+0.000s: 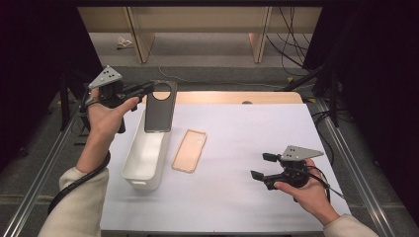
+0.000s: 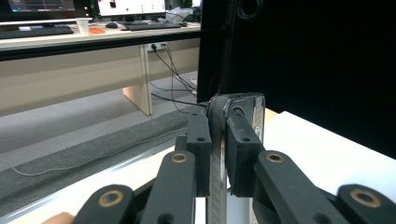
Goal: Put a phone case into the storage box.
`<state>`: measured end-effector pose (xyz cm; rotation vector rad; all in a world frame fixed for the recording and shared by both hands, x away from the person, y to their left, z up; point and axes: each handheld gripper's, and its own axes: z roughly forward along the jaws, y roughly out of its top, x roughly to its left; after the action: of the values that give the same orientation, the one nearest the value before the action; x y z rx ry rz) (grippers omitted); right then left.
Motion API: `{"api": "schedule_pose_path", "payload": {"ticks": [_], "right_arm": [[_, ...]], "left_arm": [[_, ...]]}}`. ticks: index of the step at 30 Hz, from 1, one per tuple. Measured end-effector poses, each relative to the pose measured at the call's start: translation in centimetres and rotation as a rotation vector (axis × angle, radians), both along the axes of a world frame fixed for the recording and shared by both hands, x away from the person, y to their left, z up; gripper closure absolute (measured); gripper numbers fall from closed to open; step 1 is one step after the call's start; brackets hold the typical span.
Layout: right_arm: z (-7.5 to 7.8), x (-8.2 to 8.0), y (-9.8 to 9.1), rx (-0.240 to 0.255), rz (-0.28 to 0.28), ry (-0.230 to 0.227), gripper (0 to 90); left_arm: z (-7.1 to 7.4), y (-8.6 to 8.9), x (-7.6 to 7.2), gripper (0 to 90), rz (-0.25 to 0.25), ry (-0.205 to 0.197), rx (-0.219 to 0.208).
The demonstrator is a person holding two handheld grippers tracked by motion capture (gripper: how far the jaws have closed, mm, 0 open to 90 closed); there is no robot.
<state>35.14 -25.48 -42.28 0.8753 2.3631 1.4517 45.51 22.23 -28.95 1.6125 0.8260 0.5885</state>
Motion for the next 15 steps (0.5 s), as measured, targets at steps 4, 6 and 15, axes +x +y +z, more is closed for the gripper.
{"api": "schedule_pose_path", "payload": {"ticks": [4, 6, 15], "right_arm": [[0.0, 0.0, -0.1, 0.001, -0.001, 0.001, 21.1], [0.0, 0.0, -0.1, -0.001, -0.001, 0.0, 21.2], [-0.1, 0.0, -0.1, 0.001, -0.001, 0.003, 21.3]], "left_arm": [[-0.1, 0.5, 0.8, 80.9, 0.003, -0.01, 0.025], [-0.3, 0.7, 1.1, 80.9, 0.005, -0.016, 0.033], [-1.9, 1.7, 2.7, 80.9, 0.032, -0.002, 0.041]]}}
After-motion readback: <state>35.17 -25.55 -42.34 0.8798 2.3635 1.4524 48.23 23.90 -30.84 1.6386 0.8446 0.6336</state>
